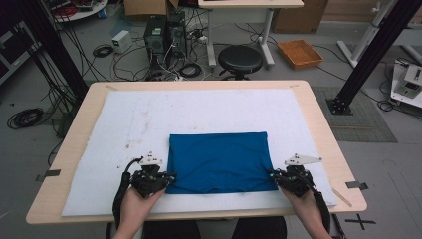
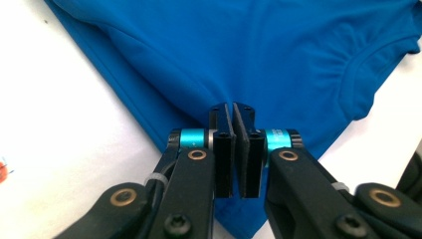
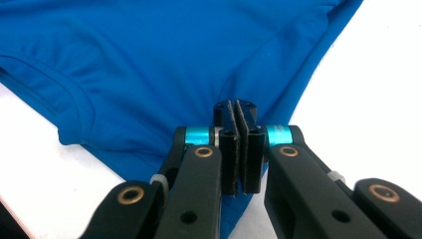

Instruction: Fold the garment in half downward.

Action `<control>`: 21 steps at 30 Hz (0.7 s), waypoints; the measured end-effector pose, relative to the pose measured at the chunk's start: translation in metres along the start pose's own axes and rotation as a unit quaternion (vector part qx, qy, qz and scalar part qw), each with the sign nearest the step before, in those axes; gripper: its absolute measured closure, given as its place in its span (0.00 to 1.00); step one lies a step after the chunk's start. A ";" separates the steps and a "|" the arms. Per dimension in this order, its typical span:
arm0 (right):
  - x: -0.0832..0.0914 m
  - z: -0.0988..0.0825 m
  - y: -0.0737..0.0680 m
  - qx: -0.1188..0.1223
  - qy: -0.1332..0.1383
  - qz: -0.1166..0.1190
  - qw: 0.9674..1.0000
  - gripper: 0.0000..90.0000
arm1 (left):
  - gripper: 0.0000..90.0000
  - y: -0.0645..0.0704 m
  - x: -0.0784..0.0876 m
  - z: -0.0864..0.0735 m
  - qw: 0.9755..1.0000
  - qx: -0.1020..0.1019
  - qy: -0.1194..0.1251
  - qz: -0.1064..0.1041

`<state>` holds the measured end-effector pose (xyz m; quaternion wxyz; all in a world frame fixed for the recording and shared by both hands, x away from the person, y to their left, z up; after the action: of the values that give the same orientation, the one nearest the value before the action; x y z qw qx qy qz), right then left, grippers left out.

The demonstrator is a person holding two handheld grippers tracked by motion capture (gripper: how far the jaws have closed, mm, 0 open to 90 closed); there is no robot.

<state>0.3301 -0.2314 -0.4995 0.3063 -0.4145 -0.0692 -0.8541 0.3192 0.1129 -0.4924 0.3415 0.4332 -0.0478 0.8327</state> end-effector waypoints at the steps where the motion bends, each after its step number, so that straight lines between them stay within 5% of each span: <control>1: 0.001 0.001 0.000 0.002 0.002 0.000 1.000 0.89 | 0.82 -0.002 0.001 0.001 1.000 0.002 0.004 0.006; 3: 0.004 0.006 0.002 0.002 0.015 -0.003 1.000 0.71 | 0.66 -0.003 0.003 0.006 1.000 -0.006 0.023 0.004; 6: 0.010 0.017 0.007 0.004 0.042 -0.006 0.999 0.59 | 0.55 -0.008 0.010 0.019 0.996 -0.045 0.065 0.027; 10: 0.017 0.040 0.024 -0.015 0.081 -0.027 0.996 0.51 | 0.54 -0.019 0.019 0.042 0.990 -0.080 0.108 0.053; 13: 0.022 0.057 0.038 -0.018 0.106 -0.049 0.993 0.51 | 0.54 -0.031 0.022 0.059 0.984 -0.071 0.150 0.058; 15: 0.024 0.066 0.045 -0.027 0.117 -0.051 0.991 0.50 | 0.52 -0.038 0.021 0.065 0.979 -0.091 0.168 0.070; 18: 0.026 0.077 0.056 -0.043 0.127 -0.050 0.990 0.48 | 0.50 -0.043 0.016 0.067 0.978 -0.113 0.163 0.064; 21: 0.024 0.084 0.063 -0.055 0.126 -0.043 0.990 0.47 | 0.49 -0.042 0.017 0.069 0.978 -0.103 0.176 0.048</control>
<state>0.4110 -0.2626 -0.4358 0.2524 -0.3162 -0.0010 -0.9145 0.3857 0.1277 -0.4458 0.3469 0.2396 -0.0934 0.9020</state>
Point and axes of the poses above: each handheld gripper's, and its own axes: x roughly backward along the jaws, z roughly out of its top, y roughly to its right, the point moved 9 cm from there along -x, roughly forward along the jaws, and after that the axes turned 7 degrees about -y, right-handed, at the moved point
